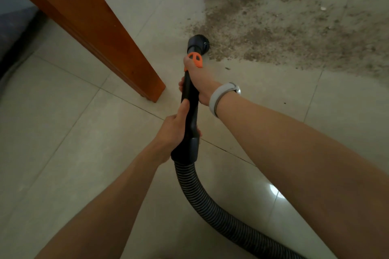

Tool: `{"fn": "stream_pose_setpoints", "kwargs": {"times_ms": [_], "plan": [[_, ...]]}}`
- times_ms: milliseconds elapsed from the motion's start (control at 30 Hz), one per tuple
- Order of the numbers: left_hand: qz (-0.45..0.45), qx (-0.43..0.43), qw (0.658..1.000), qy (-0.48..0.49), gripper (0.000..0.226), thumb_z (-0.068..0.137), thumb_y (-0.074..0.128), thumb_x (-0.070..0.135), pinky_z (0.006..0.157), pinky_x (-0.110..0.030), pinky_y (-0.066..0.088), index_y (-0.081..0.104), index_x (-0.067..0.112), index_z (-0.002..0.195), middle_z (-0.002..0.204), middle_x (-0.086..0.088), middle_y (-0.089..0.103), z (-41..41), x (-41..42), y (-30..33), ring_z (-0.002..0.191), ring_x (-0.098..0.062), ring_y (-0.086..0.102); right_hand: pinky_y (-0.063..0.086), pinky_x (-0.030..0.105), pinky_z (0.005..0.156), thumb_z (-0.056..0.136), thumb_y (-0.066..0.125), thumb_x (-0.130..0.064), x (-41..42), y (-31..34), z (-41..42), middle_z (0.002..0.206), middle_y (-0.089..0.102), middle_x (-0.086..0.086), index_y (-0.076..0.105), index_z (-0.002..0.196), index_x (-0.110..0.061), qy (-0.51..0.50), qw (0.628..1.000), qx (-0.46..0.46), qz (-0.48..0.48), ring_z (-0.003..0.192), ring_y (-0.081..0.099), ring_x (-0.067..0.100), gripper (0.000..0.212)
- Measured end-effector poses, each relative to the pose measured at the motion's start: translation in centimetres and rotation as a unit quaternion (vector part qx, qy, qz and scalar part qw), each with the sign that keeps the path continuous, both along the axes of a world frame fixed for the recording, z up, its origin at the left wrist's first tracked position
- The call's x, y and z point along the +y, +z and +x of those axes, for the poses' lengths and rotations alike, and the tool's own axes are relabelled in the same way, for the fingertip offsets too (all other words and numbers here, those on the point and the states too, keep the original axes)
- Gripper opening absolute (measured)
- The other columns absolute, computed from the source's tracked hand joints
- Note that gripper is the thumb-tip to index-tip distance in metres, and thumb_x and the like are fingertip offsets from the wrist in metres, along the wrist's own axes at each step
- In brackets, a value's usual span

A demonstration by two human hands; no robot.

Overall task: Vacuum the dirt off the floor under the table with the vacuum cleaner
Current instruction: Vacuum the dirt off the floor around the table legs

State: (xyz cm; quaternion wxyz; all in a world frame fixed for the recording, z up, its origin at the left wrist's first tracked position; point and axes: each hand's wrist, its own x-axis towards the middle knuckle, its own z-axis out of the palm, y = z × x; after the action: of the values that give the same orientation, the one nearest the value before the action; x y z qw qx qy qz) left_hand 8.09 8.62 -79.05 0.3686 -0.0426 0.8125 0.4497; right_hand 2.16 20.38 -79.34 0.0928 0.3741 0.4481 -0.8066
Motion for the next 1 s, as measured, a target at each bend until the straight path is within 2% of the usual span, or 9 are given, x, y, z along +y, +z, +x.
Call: {"fn": "stream_pose_setpoints", "kwargs": {"times_ms": [67, 267, 667, 867, 1000], "plan": [[0.005, -0.001, 1.000, -0.010, 0.071, 0.092, 0.026, 0.064, 0.090, -0.049, 0.052, 0.067, 0.008, 0.075, 0.072, -0.011, 0.070, -0.4, -0.2, -0.1, 0.075, -0.029, 0.068, 0.053, 0.032, 0.058, 0.092, 0.057, -0.036, -0.2, -0.5, 0.6, 0.063, 0.055, 0.008, 0.052, 0.095, -0.006, 0.005, 1.000, 0.009, -0.011, 0.052, 0.056, 0.020, 0.030], [-0.007, 0.009, 0.999, -0.032, 0.075, 0.091, 0.025, 0.066, 0.092, -0.049, 0.051, 0.068, 0.007, 0.075, 0.077, -0.012, 0.071, -0.8, 0.4, 0.1, 0.083, -0.033, 0.068, 0.048, 0.029, 0.049, 0.096, 0.050, -0.039, -0.2, -0.1, 1.0, 0.064, 0.050, 0.007, 0.047, 0.089, -0.008, -0.028, 0.999, 0.019, -0.012, 0.048, 0.051, 0.019, 0.031], [-0.031, 0.008, 0.997, -0.077, 0.072, 0.094, 0.022, 0.060, 0.091, -0.045, 0.051, 0.067, 0.007, 0.077, 0.072, -0.009, 0.071, 1.7, -2.1, 0.8, 0.079, -0.029, 0.069, 0.051, 0.032, 0.053, 0.096, 0.047, -0.037, -2.2, 0.0, 4.2, 0.063, 0.052, 0.008, 0.047, 0.082, -0.007, -0.028, 1.000, 0.005, -0.002, 0.048, 0.054, 0.021, 0.033], [-0.044, -0.003, 0.994, -0.099, 0.072, 0.094, 0.022, 0.060, 0.079, -0.035, 0.052, 0.068, 0.007, 0.075, 0.073, -0.010, 0.071, 2.7, -3.0, 1.2, 0.074, -0.026, 0.069, 0.052, 0.031, 0.053, 0.096, 0.045, -0.038, -3.0, -0.1, 5.8, 0.065, 0.052, 0.007, 0.047, 0.085, -0.008, -0.027, 1.000, 0.008, -0.007, 0.050, 0.054, 0.020, 0.032], [-0.027, -0.008, 0.993, -0.115, 0.072, 0.094, 0.024, 0.059, 0.068, -0.029, 0.050, 0.067, 0.006, 0.074, 0.068, -0.010, 0.070, 2.9, -2.8, 1.4, 0.065, -0.021, 0.068, 0.050, 0.031, 0.052, 0.096, 0.045, -0.039, -2.8, -0.1, 6.1, 0.065, 0.051, 0.006, 0.047, 0.084, -0.009, -0.045, 0.999, 0.005, -0.003, 0.049, 0.053, 0.020, 0.032]]}}
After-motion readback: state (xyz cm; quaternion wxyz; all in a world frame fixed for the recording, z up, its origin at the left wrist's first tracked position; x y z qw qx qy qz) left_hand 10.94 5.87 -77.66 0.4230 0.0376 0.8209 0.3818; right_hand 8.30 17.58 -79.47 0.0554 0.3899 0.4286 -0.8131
